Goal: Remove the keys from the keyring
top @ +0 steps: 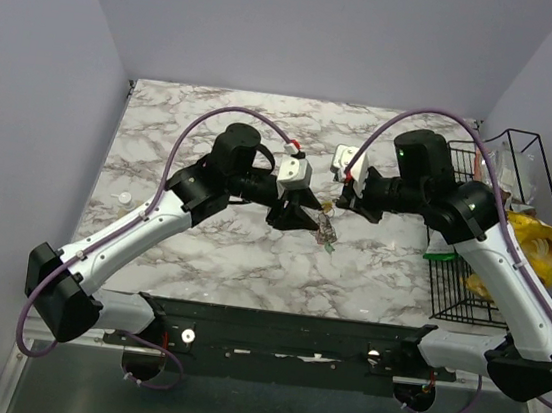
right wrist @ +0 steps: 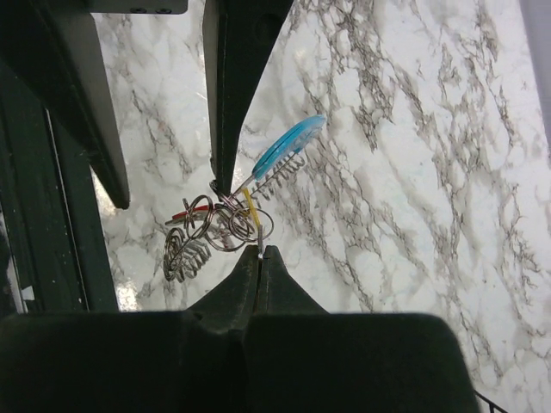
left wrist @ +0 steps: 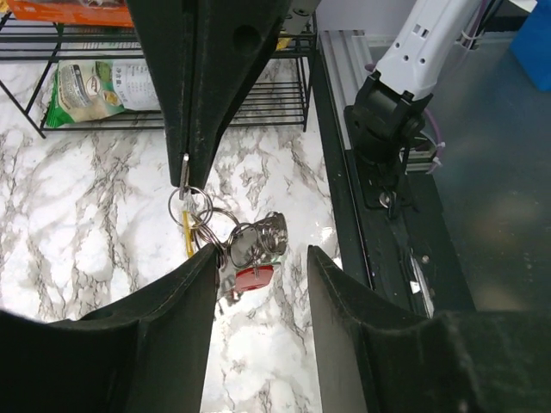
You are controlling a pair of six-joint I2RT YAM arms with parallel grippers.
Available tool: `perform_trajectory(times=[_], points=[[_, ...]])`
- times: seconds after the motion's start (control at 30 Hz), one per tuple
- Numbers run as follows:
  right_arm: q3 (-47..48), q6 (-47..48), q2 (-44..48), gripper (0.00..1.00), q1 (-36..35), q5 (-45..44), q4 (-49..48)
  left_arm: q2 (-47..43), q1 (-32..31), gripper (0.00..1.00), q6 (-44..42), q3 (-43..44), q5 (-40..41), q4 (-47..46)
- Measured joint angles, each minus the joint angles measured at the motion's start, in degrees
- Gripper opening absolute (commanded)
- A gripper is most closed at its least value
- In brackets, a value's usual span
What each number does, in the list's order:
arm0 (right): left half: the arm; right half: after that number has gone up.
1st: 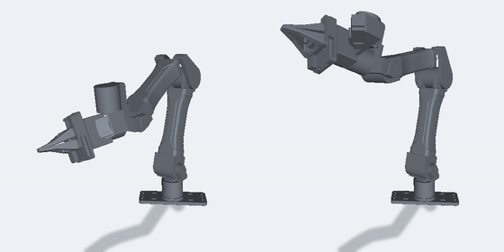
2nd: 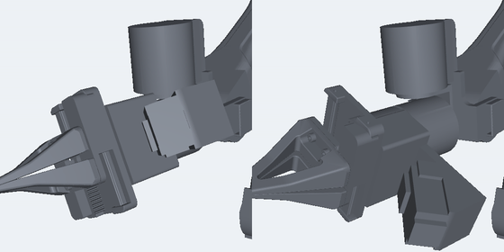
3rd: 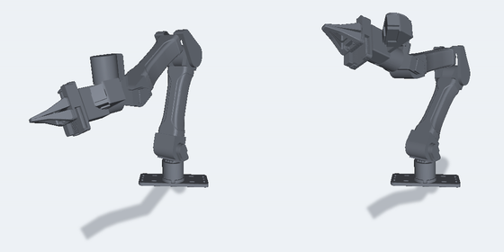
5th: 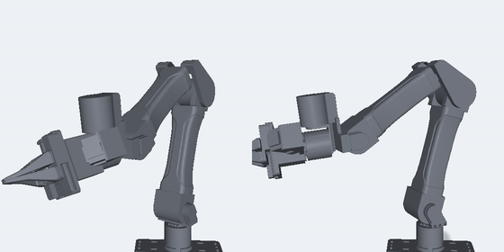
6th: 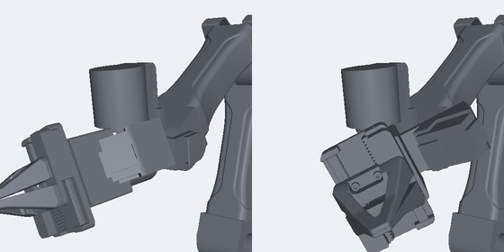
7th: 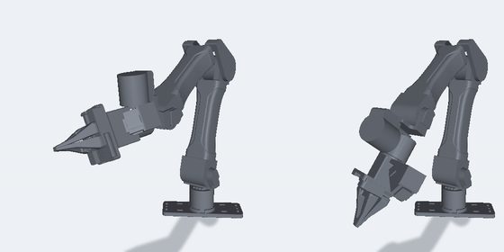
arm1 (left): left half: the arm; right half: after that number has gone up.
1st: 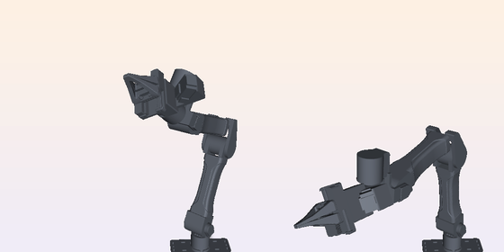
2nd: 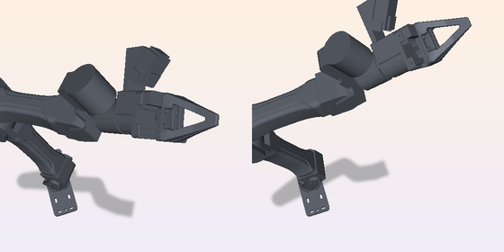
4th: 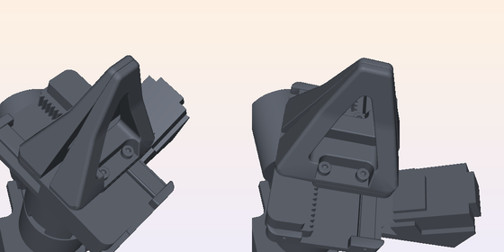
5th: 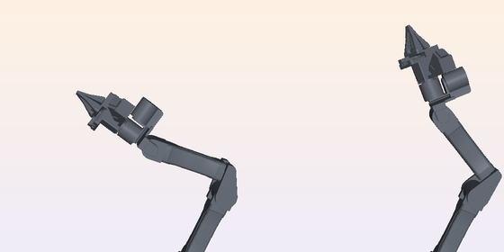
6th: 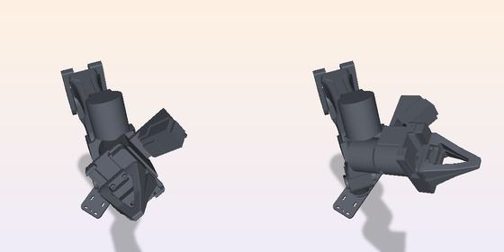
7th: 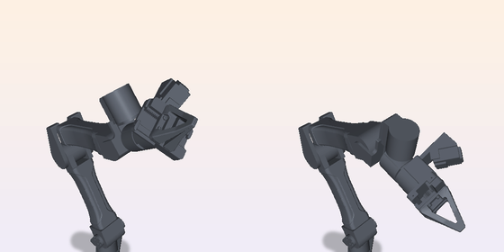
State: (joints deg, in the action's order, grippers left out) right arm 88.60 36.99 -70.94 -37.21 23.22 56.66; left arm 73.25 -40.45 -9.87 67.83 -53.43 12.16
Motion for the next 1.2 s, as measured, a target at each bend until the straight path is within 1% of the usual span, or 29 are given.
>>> perform_trajectory(times=[0.1,0.17,0.2,0.27,0.3,0.37,0.47,0.57,0.6,0.63,0.77,0.9,0.97,1.1,1.13,1.2], points=[[0.5,0.2,0.0,0.01,0.0,0.2,-0.1,-0.4,0.0,0.58,-1.1,0.9,-1.0,1.6],[0.7,0.2,0.0,0.01,0.0,0.3,-0.1,-0.6,0.1,0.56,-2.0,1.2,-1.7,2.7],[0.7,0.2,0.0,0.01,0.0,0.5,0.0,-0.7,0.1,0.51,-2.5,1.4,-1.9,3.1],[1.2,0.2,0.0,0.01,0.0,1.0,0.0,-0.7,0.2,0.47,-3.1,1.7,-2.6,3.6],[1.4,0.2,0.0,0.01,-0.1,1.4,0.0,-0.7,0.2,0.43,-3.4,1.9,-2.8,3.5],[1.5,0.2,0.0,0.01,-0.1,2.0,0.0,-0.9,0.3,0.40,-3.6,1.9,-3.0,3.5],[1.6,0.2,0.0,0.01,-0.2,3.0,0.2,-0.9,0.4,0.38,-3.3,1.9,-3.0,3.3],[2.0,0.3,0.0,0.01,-0.2,4.0,0.6,-0.9,0.3,0.28,-2.3,1.9,-2.9,2.8],[2.1,0.5,0.0,0.01,-0.2,4.4,0.7,-0.9,0.3,0.22,-1.7,1.8,-2.8,2.5],[2.1,0.7,0.0,0.01,-0.2,4.6,0.9,-0.9,0.4,0.19,-1.1,1.8,-2.6,2.3],[2.1,1.2,0.3,0.01,-0.2,5.0,1.4,-0.9,0.4,0.13,0.6,1.7,-1.5,1.4],[2.1,1.6,1.0,0.01,-0.2,5.2,1.6,-0.8,0.3,0.03,2.4,1.5,-0.8,0.0],[2.1,1.7,1.4,0.01,-0.2,5.1,1.8,-0.7,0.3,0.00,3.1,1.5,-0.5,-0.7],[1.3,2.1,2.1,0.01,-0.1,4.7,1.5,-0.6,0.3,0.00,4.0,1.5,-0.1,-1.3],[-1.0,2.5,2.7,0.01,-0.1,4.2,0.5,-0.5,0.3,0.00,4.2,1.5,0.1,-0.6],[-1.8,2.6,2.8,0.01,-0.1,4.1,-0.2,-0.4,0.3,0.00,4.3,1.5,0.2,0.0]])
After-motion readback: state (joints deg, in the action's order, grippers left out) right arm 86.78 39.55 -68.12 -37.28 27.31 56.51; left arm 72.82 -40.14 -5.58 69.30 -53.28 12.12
